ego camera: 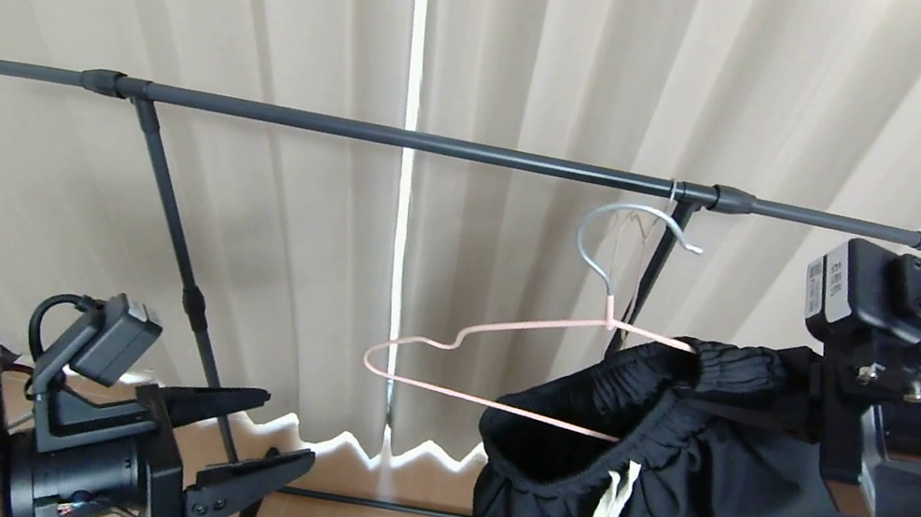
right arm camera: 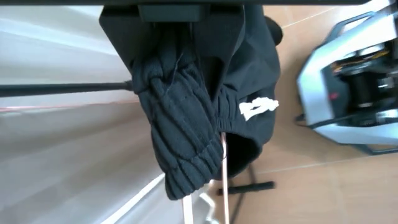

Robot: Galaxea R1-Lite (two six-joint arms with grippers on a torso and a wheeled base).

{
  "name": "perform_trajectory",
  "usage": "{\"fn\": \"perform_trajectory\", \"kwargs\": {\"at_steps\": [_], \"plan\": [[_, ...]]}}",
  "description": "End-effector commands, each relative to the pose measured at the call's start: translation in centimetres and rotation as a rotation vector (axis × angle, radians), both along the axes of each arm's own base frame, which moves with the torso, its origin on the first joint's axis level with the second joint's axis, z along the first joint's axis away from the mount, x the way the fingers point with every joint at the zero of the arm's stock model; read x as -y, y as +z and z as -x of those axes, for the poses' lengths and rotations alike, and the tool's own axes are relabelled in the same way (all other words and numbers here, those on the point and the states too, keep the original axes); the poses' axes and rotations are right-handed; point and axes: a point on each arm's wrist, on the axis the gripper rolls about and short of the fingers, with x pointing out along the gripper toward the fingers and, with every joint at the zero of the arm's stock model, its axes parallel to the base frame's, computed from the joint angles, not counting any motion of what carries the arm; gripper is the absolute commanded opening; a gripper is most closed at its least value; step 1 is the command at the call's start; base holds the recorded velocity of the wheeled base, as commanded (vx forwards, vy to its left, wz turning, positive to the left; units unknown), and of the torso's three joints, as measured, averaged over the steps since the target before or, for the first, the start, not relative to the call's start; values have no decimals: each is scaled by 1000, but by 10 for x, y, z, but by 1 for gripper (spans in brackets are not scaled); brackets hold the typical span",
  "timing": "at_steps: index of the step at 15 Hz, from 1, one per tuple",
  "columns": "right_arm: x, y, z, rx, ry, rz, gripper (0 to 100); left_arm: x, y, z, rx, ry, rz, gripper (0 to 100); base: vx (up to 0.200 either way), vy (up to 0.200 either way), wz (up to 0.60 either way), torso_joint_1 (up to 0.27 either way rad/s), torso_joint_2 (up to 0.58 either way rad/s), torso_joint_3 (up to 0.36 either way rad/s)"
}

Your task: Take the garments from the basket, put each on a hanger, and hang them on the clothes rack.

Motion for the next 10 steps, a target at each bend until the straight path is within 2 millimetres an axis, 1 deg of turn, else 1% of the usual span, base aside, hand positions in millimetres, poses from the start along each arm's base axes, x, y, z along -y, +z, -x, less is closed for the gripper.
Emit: {"fn": "perform_trajectory", "kwargs": {"at_steps": [1, 2, 3, 5, 6, 7, 8, 9, 10], "plan": [[-2, -26, 12, 79, -24, 4, 0, 15, 19, -7, 7, 44, -20, 100, 0, 0, 0, 0, 0, 0], [-2, -31, 11, 100, -25, -8, 0, 19, 21, -8, -20, 59, -31, 100, 0, 0, 0, 0, 0, 0], [-3, -41, 9, 148, -31, -31, 0, 30, 24, -9, -102, 102, -62, 100, 0, 0, 0, 0, 0, 0], [-3, -57, 11, 190, -34, -54, 0, 47, 25, -5, -225, 155, -152, 100, 0, 0, 0, 0, 0, 0], [-3, -59, 10, 195, -33, -59, 0, 49, 25, -4, -237, 164, -162, 100, 0, 0, 0, 0, 0, 0], [-3, -66, 10, 218, -37, -78, 0, 60, 27, -3, -275, 202, -153, 100, 0, 0, 0, 0, 0, 0], [-4, -69, 8, 222, -45, -95, 0, 67, 26, -5, -296, 226, -156, 100, 0, 0, 0, 0, 0, 0], [-4, -69, 8, 222, -45, -95, 0, 67, 26, -5, -296, 226, -156, 100, 0, 0, 0, 0, 0, 0], [-6, -78, 5, 195, -69, -131, 0, 86, 22, -13, -357, 292, -175, 100, 0, 0, 0, 0, 0, 0]]}}
